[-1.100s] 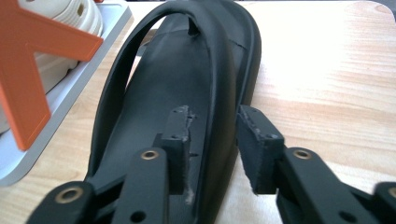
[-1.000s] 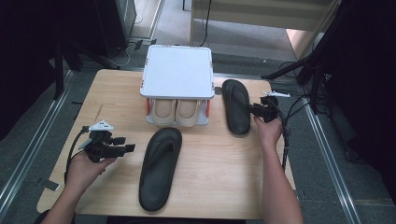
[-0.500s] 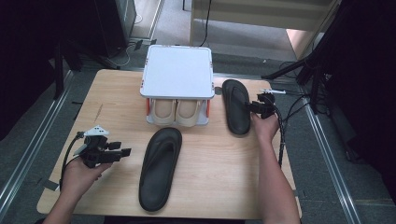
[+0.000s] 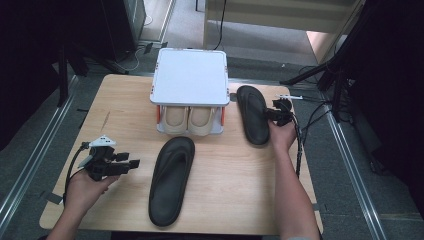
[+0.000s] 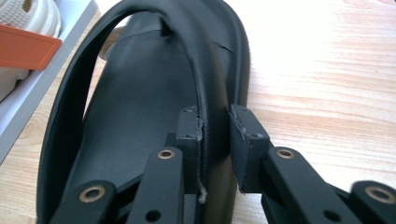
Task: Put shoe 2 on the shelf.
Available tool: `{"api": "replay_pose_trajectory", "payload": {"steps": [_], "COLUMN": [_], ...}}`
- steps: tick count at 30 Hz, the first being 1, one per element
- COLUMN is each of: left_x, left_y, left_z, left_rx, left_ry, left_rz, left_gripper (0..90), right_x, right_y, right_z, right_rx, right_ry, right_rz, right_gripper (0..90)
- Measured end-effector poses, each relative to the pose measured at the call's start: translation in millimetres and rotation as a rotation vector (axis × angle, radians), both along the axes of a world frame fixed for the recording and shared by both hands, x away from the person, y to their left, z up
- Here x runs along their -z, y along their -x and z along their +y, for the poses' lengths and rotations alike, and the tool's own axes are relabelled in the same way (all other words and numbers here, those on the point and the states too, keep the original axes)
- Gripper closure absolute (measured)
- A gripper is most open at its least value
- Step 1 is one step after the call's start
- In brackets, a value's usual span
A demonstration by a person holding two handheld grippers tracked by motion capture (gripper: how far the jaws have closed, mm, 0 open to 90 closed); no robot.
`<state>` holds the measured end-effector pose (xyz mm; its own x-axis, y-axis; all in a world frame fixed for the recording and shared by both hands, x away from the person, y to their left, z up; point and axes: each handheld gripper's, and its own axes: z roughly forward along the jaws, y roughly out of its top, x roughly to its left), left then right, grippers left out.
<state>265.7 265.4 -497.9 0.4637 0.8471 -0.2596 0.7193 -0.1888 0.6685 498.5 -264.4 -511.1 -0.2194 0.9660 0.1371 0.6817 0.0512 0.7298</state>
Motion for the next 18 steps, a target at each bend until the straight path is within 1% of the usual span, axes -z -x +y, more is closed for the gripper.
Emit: {"api": "replay_pose_trajectory", "payload": {"steps": [3,4,9,16,18], "left_x": [-0.3,-0.3,-0.4,-0.9,-1.2], "left_y": [0.4,0.5,1.0,0.1,-0.1], "left_z": [0.3,0.4,0.9,0.7,1.0], "left_rx": [0.001,-0.001,-0.007,-0.008,-0.004], "left_ry": [-0.002,0.002,0.005,0.010,0.010], "left_rz": [0.000,0.000,0.000,0.005,0.003], "left_gripper": [43.5,43.5,43.5,41.9,41.9], "right_x": [-0.8,-1.2,-5.0,-13.0,-16.1], "right_y": [0.0,0.1,1.2,5.3,7.4], "right_z": [-0.4,-0.7,-4.2,-3.7,-3.0], "right_rx": [0.007,0.014,0.028,0.019,0.017], "right_ry": [-0.006,-0.017,-0.038,-0.052,-0.053], "right_rz": [0.009,0.012,0.008,-0.003,-0.013], "right_gripper": [77.7,77.9,78.6,80.3,80.4]}}
